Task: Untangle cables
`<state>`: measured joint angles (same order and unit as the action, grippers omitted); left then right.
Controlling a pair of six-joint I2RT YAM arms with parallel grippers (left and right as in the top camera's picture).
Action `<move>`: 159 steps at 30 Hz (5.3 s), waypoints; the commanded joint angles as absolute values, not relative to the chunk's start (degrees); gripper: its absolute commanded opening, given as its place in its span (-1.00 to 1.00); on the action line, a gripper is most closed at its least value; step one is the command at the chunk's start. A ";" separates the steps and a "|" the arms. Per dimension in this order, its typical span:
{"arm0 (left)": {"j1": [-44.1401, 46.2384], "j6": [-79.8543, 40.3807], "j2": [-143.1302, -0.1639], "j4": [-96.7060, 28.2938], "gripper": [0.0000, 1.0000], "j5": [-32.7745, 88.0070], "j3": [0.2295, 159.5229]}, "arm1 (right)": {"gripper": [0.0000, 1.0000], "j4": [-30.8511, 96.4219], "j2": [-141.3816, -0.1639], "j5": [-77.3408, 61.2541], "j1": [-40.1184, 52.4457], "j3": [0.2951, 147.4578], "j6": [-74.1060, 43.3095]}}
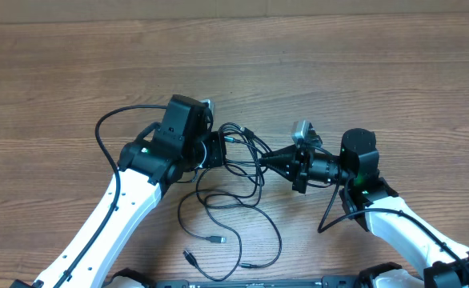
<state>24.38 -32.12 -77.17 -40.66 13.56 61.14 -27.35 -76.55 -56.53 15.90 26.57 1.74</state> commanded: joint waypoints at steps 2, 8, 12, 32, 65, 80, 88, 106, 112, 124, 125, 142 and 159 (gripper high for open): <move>23.57 -35.48 -77.52 -40.95 -0.91 5.23 62.04 | -0.92 -27.55 -76.42 -56.49 15.68 26.59 2.00; 23.57 -42.30 -77.52 -41.10 -0.91 3.84 62.04 | -0.92 -27.55 -76.42 -56.14 15.68 26.59 2.00; 23.57 -46.46 -77.52 -41.10 -0.92 3.81 62.04 | -0.92 -27.53 -76.42 -55.94 15.68 26.59 2.00; 23.57 -55.94 -77.52 -41.76 -0.91 3.81 62.04 | 1.00 -27.51 -76.42 -55.90 15.68 26.59 1.98; 23.64 -17.82 -77.52 -41.71 -0.92 16.58 62.04 | 1.00 -26.44 -76.42 -53.78 15.70 26.59 1.80; 23.64 -14.15 -77.52 -40.77 -0.91 16.49 62.04 | 1.00 -26.00 -76.42 -53.54 15.70 26.59 1.80; 23.57 -14.22 -74.24 -43.18 -0.92 6.61 64.25 | 1.00 -26.00 -76.42 -52.53 15.70 26.59 1.78; -1.32 -22.13 -65.71 -63.96 -0.92 -17.65 85.95 | 1.00 -24.93 -76.42 -51.57 15.68 26.59 1.80; -8.86 -22.09 -65.71 -64.07 -0.91 -16.97 92.23 | 1.00 -24.93 -76.42 -51.00 15.68 26.59 1.80; -7.01 -21.82 -67.75 -62.87 -0.91 -0.56 94.65 | 0.99 -24.99 -76.42 -51.00 15.68 26.59 1.78; -6.35 -21.71 -68.53 -63.29 -0.91 1.32 94.65 | 1.00 -24.99 -76.42 -51.00 15.68 26.59 1.78; 12.21 -13.63 -91.02 -67.35 -0.91 9.02 94.63 | 1.00 -25.15 -76.42 -51.00 15.62 26.59 1.76; 21.82 -13.52 -108.75 -66.02 -0.26 12.12 94.63 | 1.00 -23.42 -76.42 -51.00 13.74 26.59 1.58</move>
<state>21.37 -13.52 -107.77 -66.54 11.09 93.43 -23.40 -76.55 -51.40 14.13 26.57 1.69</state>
